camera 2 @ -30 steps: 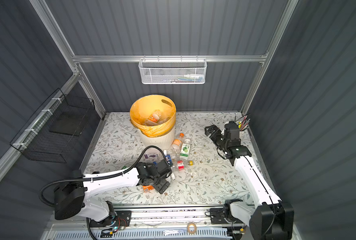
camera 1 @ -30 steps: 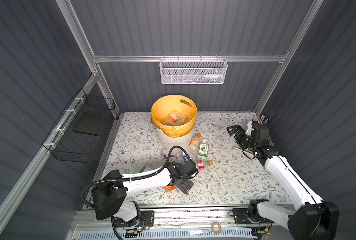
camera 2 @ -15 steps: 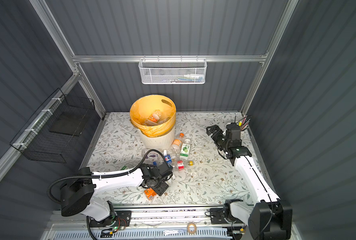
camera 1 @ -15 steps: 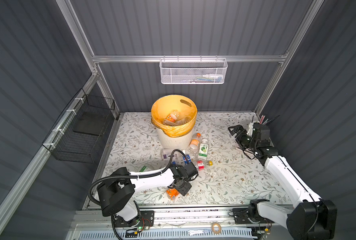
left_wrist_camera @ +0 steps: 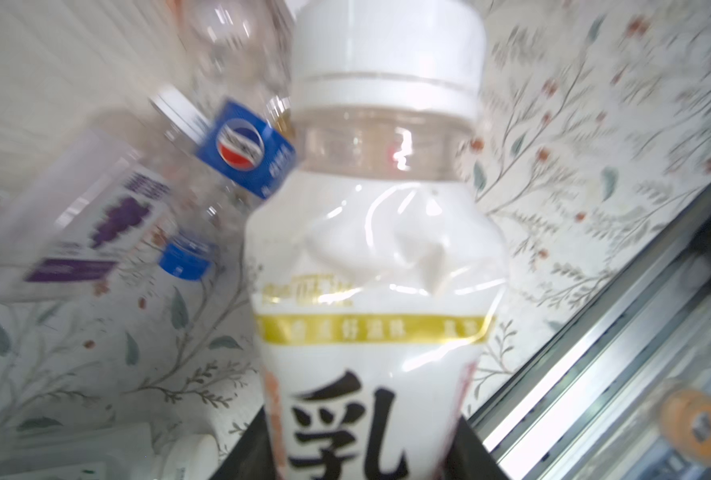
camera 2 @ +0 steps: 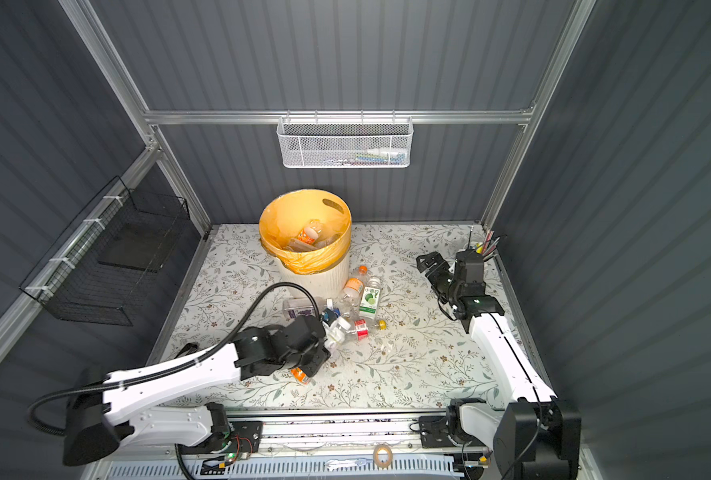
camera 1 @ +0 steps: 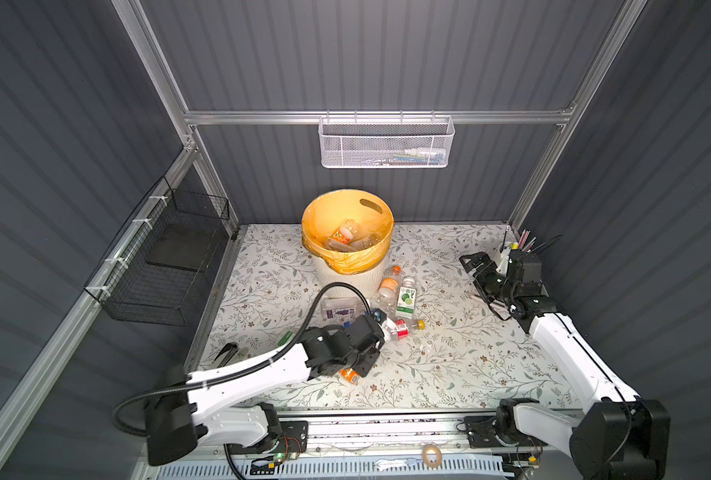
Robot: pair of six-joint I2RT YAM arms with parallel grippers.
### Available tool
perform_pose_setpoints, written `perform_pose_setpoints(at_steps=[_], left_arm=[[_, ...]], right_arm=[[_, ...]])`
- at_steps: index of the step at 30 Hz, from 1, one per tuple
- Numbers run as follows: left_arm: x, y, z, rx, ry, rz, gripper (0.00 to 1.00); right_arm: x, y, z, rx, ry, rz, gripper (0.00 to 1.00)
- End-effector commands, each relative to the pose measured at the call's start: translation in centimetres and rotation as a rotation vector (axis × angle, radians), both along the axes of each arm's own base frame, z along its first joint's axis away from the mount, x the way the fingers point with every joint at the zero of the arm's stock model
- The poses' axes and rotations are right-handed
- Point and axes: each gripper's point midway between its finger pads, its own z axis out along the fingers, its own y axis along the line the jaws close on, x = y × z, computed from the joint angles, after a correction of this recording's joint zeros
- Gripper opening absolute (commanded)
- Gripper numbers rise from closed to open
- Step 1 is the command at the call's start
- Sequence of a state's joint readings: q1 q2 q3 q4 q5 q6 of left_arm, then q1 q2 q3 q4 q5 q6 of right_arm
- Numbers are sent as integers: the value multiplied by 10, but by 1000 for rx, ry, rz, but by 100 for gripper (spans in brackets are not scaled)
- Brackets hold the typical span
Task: Throw the plastic bottles in the bin
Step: 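Lift the milk tea bottle over the bin and open the left gripper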
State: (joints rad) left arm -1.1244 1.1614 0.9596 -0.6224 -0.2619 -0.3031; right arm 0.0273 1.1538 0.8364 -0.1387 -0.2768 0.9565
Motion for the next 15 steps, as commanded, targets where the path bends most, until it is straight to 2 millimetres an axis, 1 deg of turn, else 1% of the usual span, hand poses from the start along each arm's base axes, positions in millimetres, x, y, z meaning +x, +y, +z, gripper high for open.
perform_pose_setpoints(at_steps=[1,5,7,8,11,12,13,14,15], left_arm=[[23,7,80,-149,-234,68,44],[46,26,172,-277,-504,171,43],[55,30,211,-281,-617,199,43],[60,29,229,-271,-666,200,43],[77,23,279,-268,-789,207,42],[84,20,289,-276,-817,208,41],[94,23,311,-321,-846,228,42],[108,23,317,-346,-850,236,42],[123,24,317,-359,-839,242,43]], right_arm=[[-1,-2,0,32,-13,-10,99],[-2,-2,2,46,-23,0,99],[-2,-1,4,42,-28,7,99],[-2,-1,6,40,-32,9,99],[-2,-2,9,35,-39,10,99],[-2,-2,10,34,-43,10,99],[-4,4,11,52,-42,41,99],[-4,5,11,59,-39,44,99],[-5,6,9,62,-35,49,99]])
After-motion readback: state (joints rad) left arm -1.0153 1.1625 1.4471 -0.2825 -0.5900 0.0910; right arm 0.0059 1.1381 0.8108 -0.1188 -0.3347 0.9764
